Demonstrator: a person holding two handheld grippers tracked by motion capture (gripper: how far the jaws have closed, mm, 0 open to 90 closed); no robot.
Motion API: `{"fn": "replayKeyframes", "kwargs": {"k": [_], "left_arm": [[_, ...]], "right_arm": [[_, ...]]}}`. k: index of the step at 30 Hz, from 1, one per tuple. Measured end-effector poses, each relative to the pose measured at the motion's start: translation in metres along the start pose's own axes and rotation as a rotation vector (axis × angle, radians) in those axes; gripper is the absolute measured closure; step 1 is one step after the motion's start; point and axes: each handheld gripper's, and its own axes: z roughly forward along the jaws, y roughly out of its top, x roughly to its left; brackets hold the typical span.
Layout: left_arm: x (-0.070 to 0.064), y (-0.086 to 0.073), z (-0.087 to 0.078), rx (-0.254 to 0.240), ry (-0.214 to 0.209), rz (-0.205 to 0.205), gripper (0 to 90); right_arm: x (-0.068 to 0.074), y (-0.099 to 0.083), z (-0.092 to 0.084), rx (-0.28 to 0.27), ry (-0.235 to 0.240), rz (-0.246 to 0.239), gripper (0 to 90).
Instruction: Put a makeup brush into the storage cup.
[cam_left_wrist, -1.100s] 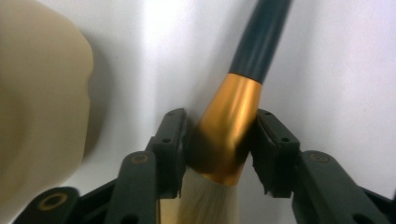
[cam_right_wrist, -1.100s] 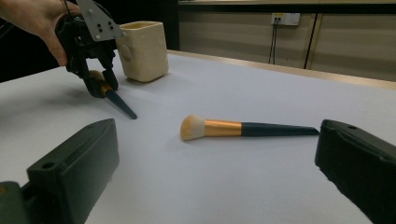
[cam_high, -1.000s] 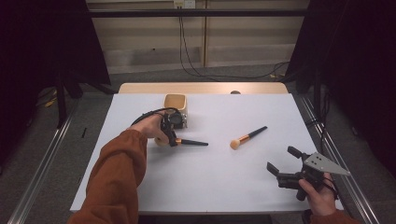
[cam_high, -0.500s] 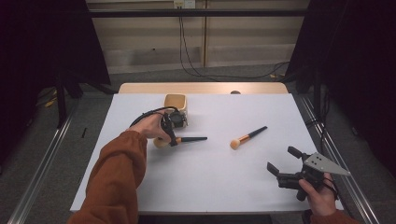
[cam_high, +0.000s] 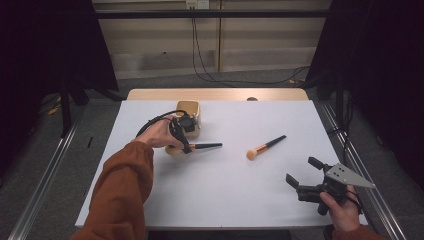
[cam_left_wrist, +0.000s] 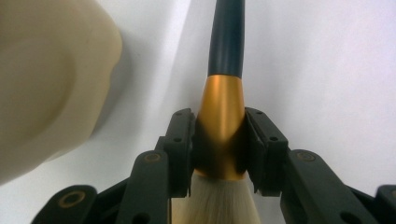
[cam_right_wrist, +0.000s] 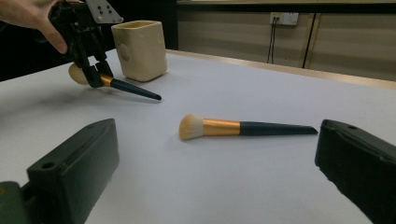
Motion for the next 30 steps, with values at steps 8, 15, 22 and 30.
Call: {"fn": "replayKeyframes", "kwargs": {"k": [8, 15, 22, 30], "left_arm": [[-0.002, -0.006, -0.002, -0.055, -0.045, -0.043, 65.2], [-0.002, -0.013, -0.010, -0.146, -0.064, -0.065, 65.3], [-0.004, -0.023, -0.017, -0.242, -0.071, -0.083, 65.3], [-0.007, -0.033, -0.019, -0.310, -0.055, -0.088, 65.4]], "right_arm": [[0.000, 0.000, 0.000, -0.001, -0.003, 0.002, 0.0], [0.000, 0.000, 0.000, 0.000, -0.002, -0.001, 0.0], [0.000, 0.000, 0.000, 0.001, -0.003, -0.001, 0.0], [0.000, 0.000, 0.001, 0.003, -0.004, -0.001, 0.0]]}}
